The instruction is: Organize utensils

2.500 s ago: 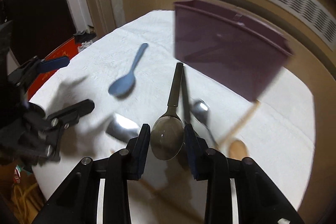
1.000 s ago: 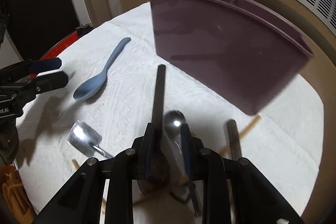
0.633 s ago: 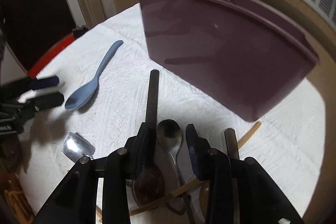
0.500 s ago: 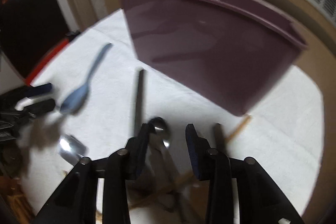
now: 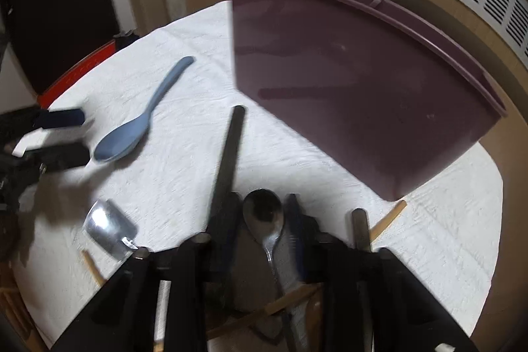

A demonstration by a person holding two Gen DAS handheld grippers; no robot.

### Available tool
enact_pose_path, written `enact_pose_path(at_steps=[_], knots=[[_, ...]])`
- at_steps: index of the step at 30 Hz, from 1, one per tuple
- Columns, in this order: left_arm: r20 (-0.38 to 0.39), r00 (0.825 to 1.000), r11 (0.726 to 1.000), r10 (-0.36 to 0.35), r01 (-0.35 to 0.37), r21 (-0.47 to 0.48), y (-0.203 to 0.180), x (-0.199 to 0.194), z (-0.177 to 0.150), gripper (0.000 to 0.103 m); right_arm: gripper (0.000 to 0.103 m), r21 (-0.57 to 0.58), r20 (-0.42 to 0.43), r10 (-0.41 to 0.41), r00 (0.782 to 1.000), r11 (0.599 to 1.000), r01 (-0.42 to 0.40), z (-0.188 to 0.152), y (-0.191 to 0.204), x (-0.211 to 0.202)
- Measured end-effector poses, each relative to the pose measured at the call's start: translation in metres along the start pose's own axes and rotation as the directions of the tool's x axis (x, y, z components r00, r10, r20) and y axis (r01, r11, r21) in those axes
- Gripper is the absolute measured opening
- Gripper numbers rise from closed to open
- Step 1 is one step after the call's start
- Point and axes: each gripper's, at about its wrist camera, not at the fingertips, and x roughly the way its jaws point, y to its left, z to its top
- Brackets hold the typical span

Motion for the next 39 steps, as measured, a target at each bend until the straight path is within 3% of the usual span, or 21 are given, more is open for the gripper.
enact_pose_path(at_steps=[5, 10, 15, 16, 17, 19, 21, 22, 23, 27, 34, 36, 39], knots=[[0.025, 0.999, 0.995, -0.042, 0.040, 0.089, -0.017, -0.005, -0.005, 0.073, 0.022, 0.060, 0.063, -0.015, 0.998, 0.998, 0.011, -0.003, -0.002, -0.027], [0.072, 0.996, 0.981, 0.046, -0.059, 0.184, -0.048, -0.003, -0.007, 0.073, 0.022, 0.123, 0.222, -0.012, 0.975, 0.992, -0.015, 0.009, -0.014, -0.088], [0.012, 0.994, 0.994, 0.111, -0.111, -0.006, -0.049, 0.026, 0.001, 0.073, 0.020, 0.160, 0.306, -0.034, 0.952, 0.987, -0.016, 0.012, -0.021, -0.122], [0.007, 0.991, 0.991, 0.133, -0.132, -0.038, -0.047, 0.031, 0.003, 0.073, 0.017, 0.166, 0.313, -0.039, 0.949, 0.986, -0.014, 0.013, -0.021, -0.123], [0.001, 0.990, 0.987, 0.143, -0.143, -0.068, -0.045, 0.035, 0.003, 0.073, 0.003, 0.173, 0.318, -0.039, 0.947, 0.985, -0.017, 0.012, -0.021, -0.123], [0.008, 0.986, 0.983, 0.166, -0.165, -0.082, -0.044, 0.037, 0.004, 0.069, 0.003, 0.187, 0.323, -0.040, 0.945, 0.982, -0.022, 0.010, -0.023, -0.122], [0.006, 0.982, 0.980, 0.188, -0.187, -0.067, -0.045, 0.038, 0.004, 0.058, 0.003, 0.195, 0.332, -0.045, 0.942, 0.980, -0.022, 0.006, -0.026, -0.126], [0.029, 0.981, 0.979, 0.191, -0.188, -0.074, -0.046, 0.038, 0.003, 0.042, 0.003, 0.196, 0.334, -0.043, 0.942, 0.980, -0.025, 0.004, -0.026, -0.125], [0.036, 0.983, 0.982, 0.178, -0.175, -0.069, -0.045, 0.037, 0.003, 0.039, 0.003, 0.197, 0.334, -0.042, 0.942, 0.980, -0.026, 0.003, -0.027, -0.125], [0.088, 0.984, 0.987, 0.154, -0.150, -0.052, -0.044, 0.022, -0.002, 0.038, 0.003, 0.209, 0.310, -0.040, 0.950, 0.977, -0.027, -0.008, -0.032, -0.122], [0.243, 0.953, 0.981, 0.182, -0.191, 0.013, -0.047, -0.024, 0.001, 0.035, 0.004, 0.179, 0.229, -0.035, 0.973, 0.984, -0.007, -0.029, -0.029, -0.106], [0.287, 0.940, 0.979, 0.184, -0.201, 0.029, -0.046, -0.040, 0.004, 0.033, 0.008, 0.159, 0.204, -0.027, 0.979, 0.987, -0.006, -0.028, -0.025, -0.096], [0.313, 0.935, 0.982, 0.166, -0.185, 0.031, -0.042, -0.056, 0.006, 0.031, 0.016, 0.144, 0.158, 0.006, 0.987, 0.989, -0.029, -0.015, -0.020, -0.070]])
